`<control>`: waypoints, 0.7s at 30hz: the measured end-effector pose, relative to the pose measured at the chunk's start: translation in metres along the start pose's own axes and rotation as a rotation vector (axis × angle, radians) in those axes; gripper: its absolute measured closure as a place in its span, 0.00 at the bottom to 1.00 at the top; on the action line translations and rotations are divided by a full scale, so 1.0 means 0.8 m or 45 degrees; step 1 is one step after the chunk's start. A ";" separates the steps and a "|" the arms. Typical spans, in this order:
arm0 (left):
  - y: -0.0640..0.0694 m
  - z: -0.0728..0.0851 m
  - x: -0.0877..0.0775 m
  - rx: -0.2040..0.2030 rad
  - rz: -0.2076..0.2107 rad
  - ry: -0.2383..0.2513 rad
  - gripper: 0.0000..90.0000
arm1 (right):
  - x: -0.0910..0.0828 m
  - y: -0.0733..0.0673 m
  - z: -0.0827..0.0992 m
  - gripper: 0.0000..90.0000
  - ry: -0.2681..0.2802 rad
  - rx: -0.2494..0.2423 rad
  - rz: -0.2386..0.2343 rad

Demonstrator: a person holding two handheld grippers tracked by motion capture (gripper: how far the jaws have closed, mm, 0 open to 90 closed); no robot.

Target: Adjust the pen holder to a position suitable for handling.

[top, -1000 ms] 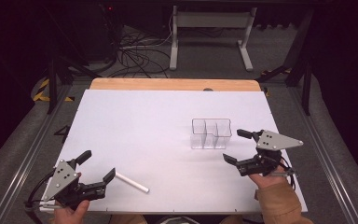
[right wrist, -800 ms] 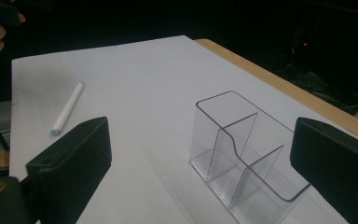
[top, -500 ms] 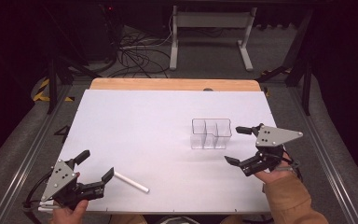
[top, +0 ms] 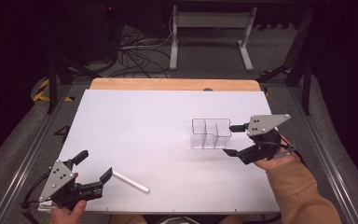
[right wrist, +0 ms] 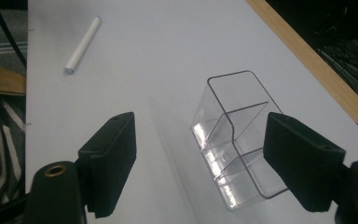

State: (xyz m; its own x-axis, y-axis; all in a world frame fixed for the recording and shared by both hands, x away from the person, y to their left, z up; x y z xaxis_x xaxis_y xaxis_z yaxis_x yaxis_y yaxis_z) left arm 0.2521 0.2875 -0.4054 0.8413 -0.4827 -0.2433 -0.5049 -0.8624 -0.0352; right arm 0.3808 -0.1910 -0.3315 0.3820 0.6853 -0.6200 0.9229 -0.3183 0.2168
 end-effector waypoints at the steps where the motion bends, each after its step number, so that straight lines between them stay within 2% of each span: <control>1: 0.000 0.000 0.000 -0.002 0.002 0.001 0.07 | 0.003 0.002 -0.002 0.31 -0.015 -0.005 -0.008; 6: -0.001 0.000 0.000 0.004 -0.003 -0.003 0.08 | 0.019 0.015 -0.011 0.32 -0.112 -0.055 -0.011; 11: -0.001 0.001 0.001 -0.006 -0.004 -0.003 0.08 | 0.026 0.024 -0.017 0.34 -0.132 -0.086 -0.026; 15: -0.001 0.001 0.001 -0.003 -0.002 -0.006 0.08 | 0.044 0.034 -0.017 0.37 -0.205 -0.102 -0.051; 21: -0.002 0.001 0.001 -0.007 -0.007 -0.005 0.08 | 0.059 0.043 -0.017 0.39 -0.256 -0.117 -0.062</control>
State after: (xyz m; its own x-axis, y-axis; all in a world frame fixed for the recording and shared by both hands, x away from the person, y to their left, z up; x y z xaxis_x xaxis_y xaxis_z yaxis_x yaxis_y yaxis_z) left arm 0.2535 0.2883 -0.4062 0.8433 -0.4774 -0.2468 -0.4993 -0.8659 -0.0314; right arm 0.4309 -0.1607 -0.3426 0.3278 0.5515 -0.7671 0.9441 -0.2206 0.2449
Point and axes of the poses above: each handheld gripper's, and its own axes: x roughly forward along the jaws, z roughly out of its underside, y roughly to its right, the point moved 1 cm from there along x, roughly forward along the jaws, and after that the axes turned 1 degree about -y, right-handed, at the moved point
